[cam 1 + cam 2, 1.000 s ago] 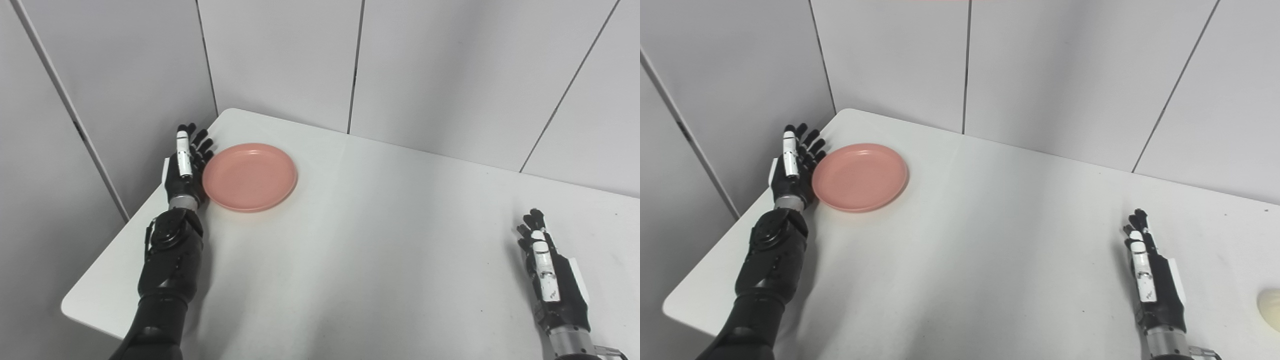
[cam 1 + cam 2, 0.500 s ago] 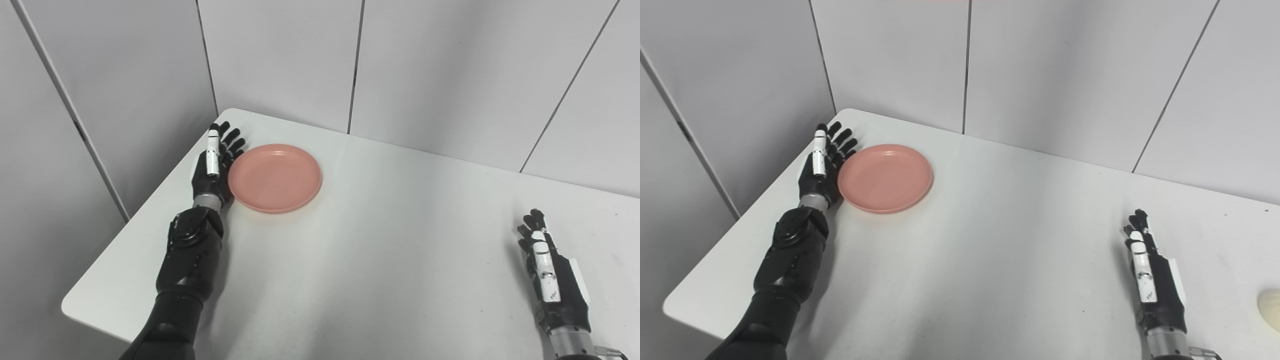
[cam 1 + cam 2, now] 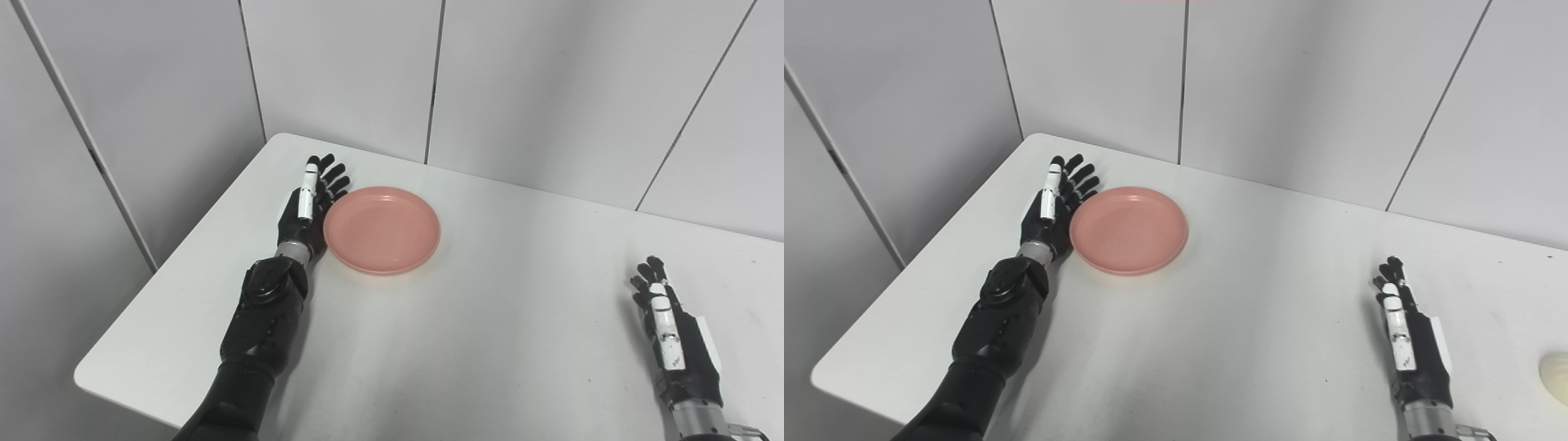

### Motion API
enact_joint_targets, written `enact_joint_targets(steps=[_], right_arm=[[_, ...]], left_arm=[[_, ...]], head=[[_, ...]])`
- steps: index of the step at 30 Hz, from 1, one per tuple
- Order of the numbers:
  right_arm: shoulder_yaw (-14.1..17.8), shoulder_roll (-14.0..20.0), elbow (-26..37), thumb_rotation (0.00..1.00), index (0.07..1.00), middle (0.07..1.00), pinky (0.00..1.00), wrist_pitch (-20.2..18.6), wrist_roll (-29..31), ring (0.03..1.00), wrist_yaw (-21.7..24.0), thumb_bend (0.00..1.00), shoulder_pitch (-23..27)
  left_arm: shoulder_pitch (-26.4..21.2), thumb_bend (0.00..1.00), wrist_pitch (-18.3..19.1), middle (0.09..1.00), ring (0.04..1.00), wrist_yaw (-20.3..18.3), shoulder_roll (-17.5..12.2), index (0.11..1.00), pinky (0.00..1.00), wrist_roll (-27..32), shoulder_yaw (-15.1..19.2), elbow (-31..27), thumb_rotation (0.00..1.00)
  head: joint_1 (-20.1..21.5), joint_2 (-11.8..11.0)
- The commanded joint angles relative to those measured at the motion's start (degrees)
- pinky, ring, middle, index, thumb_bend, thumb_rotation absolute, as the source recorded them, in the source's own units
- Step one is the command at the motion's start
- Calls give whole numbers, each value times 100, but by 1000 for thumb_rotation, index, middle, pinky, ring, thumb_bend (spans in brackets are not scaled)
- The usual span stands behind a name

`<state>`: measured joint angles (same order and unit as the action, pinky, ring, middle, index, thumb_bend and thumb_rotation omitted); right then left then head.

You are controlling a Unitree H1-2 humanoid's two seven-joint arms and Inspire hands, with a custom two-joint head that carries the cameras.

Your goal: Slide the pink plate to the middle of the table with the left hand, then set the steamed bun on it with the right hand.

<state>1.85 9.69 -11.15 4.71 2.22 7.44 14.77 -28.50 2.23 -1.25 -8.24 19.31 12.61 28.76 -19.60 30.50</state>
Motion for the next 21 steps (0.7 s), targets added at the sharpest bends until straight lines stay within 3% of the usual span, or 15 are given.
enact_joint_targets(steps=[1,11,21], right_arm=[[-11,-91,-143,1000,963,952,962,142,-5,940,-76,108,-222],[-58,-138,-200,1000,951,942,950,248,-121,932,-115,142,-229],[-130,-226,-315,1000,964,959,956,267,-258,946,-175,191,-217]], left_arm=[[128,482,359,897,890,-54,113,891,909,-94,-143,75,989],[215,484,452,898,894,-262,279,895,898,-320,-554,-48,1000],[260,502,306,907,897,-453,380,902,901,-650,-887,82,1000]], head=[[35,10],[405,40],[775,-22]])
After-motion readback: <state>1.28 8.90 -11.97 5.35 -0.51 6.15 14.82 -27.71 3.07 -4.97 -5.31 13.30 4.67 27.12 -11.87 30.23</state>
